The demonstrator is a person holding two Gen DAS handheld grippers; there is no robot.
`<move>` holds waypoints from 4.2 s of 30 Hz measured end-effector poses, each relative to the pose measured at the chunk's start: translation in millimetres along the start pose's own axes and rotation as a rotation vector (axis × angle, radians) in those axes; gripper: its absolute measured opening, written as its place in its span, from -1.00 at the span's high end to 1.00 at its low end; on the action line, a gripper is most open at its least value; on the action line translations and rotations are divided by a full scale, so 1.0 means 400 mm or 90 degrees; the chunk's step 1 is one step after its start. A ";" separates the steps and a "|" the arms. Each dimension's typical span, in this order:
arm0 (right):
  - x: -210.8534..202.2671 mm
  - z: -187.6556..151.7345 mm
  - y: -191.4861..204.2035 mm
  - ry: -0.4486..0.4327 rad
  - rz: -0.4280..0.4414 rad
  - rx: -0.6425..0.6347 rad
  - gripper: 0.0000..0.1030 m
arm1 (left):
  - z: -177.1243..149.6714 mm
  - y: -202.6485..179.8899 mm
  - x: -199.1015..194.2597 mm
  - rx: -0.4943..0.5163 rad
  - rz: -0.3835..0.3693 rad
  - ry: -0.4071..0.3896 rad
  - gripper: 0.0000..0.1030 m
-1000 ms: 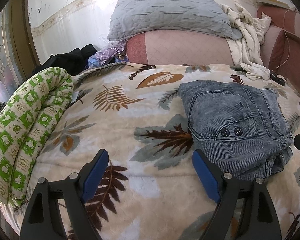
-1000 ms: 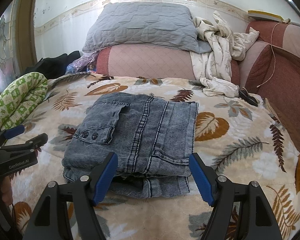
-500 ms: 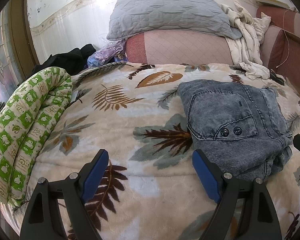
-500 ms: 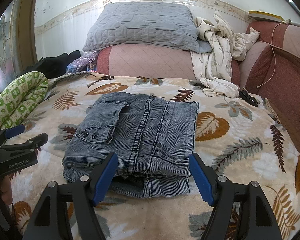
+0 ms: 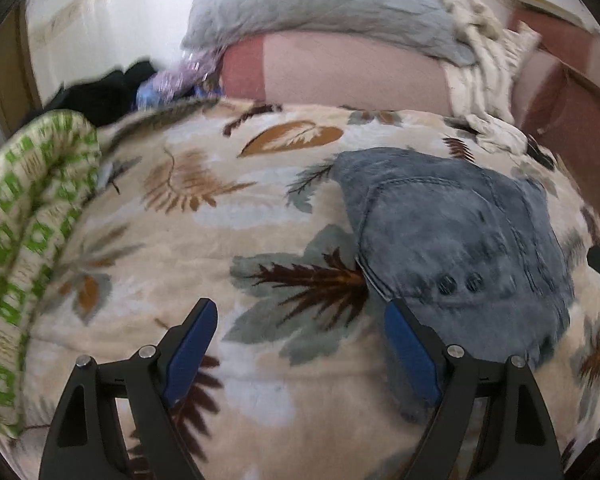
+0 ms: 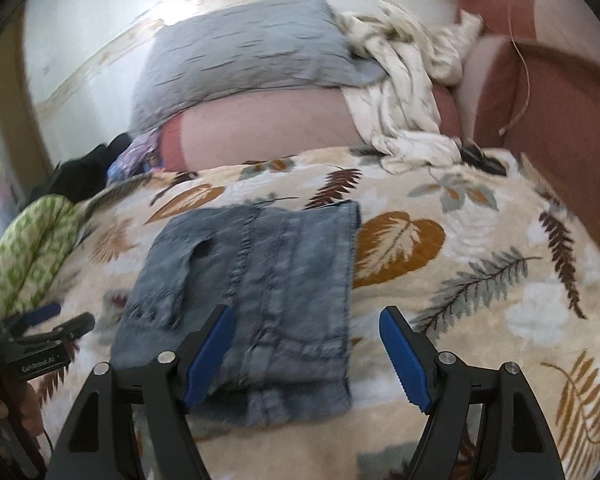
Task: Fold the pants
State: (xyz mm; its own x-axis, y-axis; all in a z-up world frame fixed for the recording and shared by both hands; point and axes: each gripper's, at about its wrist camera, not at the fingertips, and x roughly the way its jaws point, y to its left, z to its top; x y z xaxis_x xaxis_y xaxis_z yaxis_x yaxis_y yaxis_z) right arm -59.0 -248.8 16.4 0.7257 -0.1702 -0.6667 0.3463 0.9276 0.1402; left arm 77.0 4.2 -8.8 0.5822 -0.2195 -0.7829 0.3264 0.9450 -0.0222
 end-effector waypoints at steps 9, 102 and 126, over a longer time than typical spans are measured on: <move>0.205 0.023 -0.051 0.152 0.110 0.110 -0.53 | 0.044 0.016 0.123 -0.055 -0.102 0.093 -0.67; -0.341 -0.077 0.202 -0.045 0.034 -0.116 -0.43 | -0.147 -0.096 -0.448 0.120 0.063 -0.193 -0.57; -0.700 0.001 0.209 -0.278 0.035 -0.076 -0.71 | -0.148 -0.113 -0.829 0.096 0.181 -0.353 -0.97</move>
State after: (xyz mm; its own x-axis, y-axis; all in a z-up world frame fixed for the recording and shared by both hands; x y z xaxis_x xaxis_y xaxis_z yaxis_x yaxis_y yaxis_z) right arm -233.0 -123.9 215.1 0.9329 -0.2201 -0.2852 0.2479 0.9666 0.0649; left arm -174.8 48.7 215.1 0.9467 -0.0965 -0.3074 0.1804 0.9493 0.2574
